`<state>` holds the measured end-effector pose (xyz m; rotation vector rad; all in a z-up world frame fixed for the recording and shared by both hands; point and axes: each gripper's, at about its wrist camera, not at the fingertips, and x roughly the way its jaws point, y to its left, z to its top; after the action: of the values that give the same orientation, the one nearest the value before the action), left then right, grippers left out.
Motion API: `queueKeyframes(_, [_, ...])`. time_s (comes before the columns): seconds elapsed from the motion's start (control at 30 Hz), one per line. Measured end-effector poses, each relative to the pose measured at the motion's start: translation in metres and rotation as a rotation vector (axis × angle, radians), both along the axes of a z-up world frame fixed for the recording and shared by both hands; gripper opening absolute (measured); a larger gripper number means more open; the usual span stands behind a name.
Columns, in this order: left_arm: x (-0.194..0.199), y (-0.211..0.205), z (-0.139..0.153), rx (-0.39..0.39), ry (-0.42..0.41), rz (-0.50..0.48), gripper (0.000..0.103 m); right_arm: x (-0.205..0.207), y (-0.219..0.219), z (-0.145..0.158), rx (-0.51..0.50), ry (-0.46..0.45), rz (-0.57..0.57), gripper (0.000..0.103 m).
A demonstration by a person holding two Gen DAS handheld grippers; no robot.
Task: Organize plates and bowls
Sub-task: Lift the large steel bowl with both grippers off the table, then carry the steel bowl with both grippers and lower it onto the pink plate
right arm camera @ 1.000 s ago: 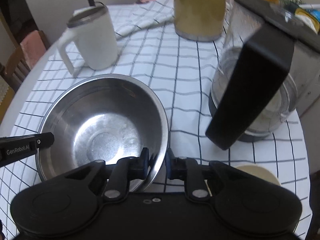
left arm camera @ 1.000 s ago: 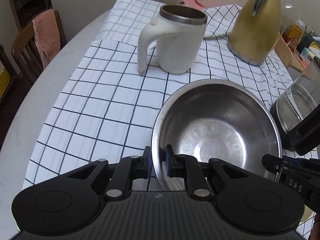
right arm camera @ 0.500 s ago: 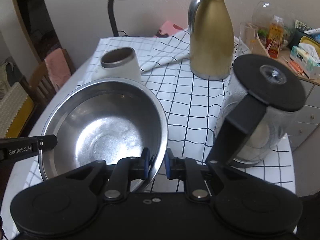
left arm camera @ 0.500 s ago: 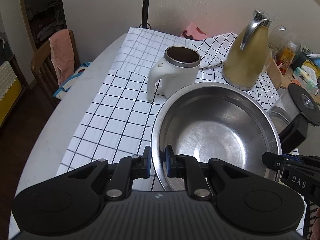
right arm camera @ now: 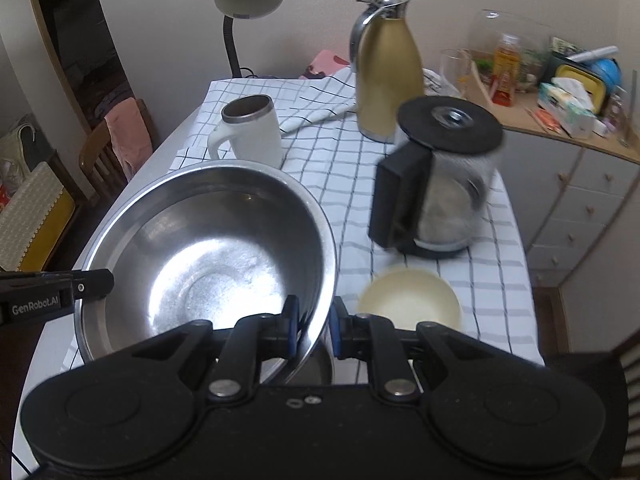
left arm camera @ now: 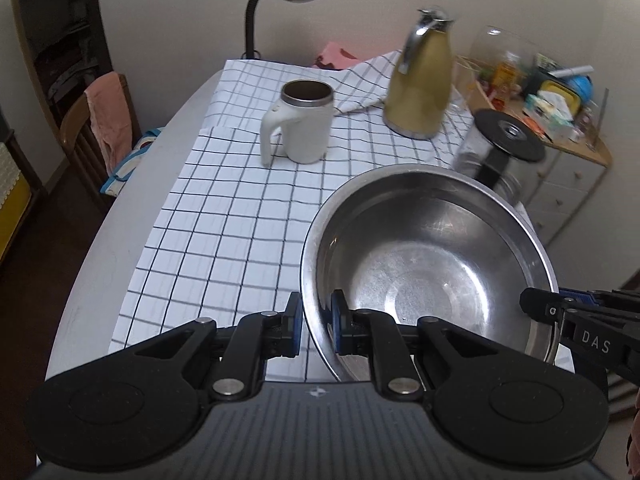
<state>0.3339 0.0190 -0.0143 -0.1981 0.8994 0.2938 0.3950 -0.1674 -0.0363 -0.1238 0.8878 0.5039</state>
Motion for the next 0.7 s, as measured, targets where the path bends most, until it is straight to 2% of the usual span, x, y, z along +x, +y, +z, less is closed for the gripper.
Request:
queueKeyframes(0.4, [-0.101,-0.067,0.009,-0.003,0.0,-0.155,0.013,-0.126,-0.075,0.013,0.01,-0.01,-0.112,0.016])
queueKeyframes(0.7, [-0.155,-0.106,-0.017,-0.018,0.022,-0.232,0.013,-0.195,-0.119,-0.003,-0.007,-0.003,-0.192,0.016])
